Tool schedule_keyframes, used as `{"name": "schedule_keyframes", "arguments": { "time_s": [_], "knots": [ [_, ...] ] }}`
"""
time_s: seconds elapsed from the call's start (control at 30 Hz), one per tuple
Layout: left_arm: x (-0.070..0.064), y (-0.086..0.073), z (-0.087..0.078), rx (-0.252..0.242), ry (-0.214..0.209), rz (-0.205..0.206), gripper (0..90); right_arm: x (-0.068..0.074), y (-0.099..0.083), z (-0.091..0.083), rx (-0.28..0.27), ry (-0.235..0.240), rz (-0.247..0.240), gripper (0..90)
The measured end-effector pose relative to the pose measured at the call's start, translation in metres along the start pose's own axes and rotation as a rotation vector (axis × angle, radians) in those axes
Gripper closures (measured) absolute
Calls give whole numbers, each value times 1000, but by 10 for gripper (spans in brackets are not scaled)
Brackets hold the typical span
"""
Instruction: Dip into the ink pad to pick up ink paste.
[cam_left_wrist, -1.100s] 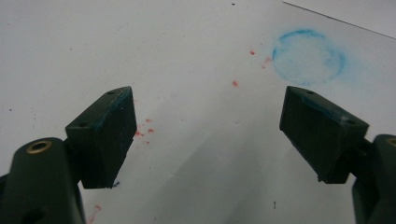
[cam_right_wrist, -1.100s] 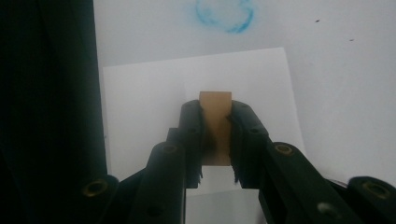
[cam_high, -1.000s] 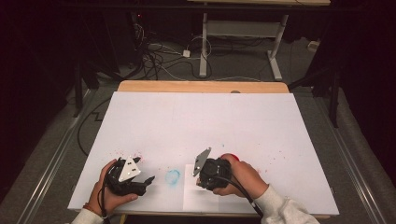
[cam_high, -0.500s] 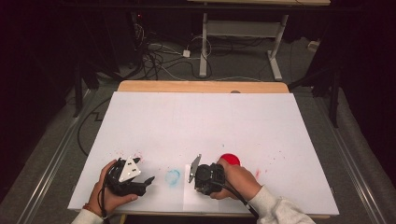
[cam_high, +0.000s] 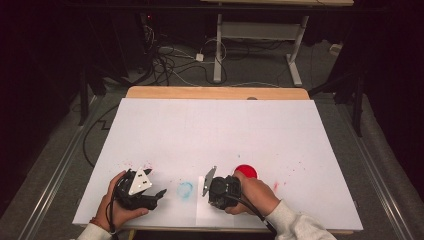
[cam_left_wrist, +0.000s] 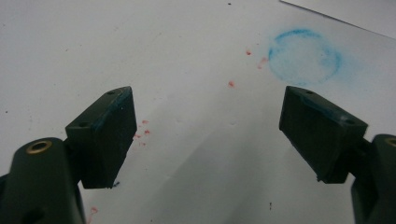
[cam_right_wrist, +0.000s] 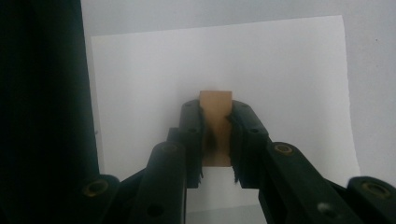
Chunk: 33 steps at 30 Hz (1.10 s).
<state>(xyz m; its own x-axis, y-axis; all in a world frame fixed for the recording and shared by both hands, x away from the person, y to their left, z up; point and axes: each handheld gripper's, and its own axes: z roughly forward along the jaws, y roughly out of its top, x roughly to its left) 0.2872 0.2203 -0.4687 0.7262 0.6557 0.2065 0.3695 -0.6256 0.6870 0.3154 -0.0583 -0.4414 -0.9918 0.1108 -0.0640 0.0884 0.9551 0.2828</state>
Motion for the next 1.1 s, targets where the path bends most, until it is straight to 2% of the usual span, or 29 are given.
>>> {"name": "schedule_keyframes", "arguments": {
  "time_s": [0.23,0.3,0.43,0.57,0.7,0.77,0.87,1.0,1.1],
  "knots": [
    [0,0,0,-1,-2,0,184,-1,-1,0,2,2,-3,766],
    [0,0,0,-7,2,12,184,0,-1,0,-4,0,-3,766],
    [0,0,-1,-7,4,12,184,-2,-3,0,-13,14,6,765],
    [1,0,0,-4,4,9,184,-1,-2,1,-18,4,9,764],
    [1,0,-1,0,1,2,184,-3,-4,-2,-28,23,2,763],
    [1,-1,-1,-3,3,-1,184,-1,-3,-9,-70,40,-6,763],
    [1,-1,-1,0,3,-2,184,-2,-5,-26,-108,-14,2,763],
    [1,-1,-1,2,2,4,184,-8,-13,-45,-166,-47,19,762],
    [2,0,-2,-6,8,16,184,-10,-20,-54,-183,-62,38,762]
  ]
}}
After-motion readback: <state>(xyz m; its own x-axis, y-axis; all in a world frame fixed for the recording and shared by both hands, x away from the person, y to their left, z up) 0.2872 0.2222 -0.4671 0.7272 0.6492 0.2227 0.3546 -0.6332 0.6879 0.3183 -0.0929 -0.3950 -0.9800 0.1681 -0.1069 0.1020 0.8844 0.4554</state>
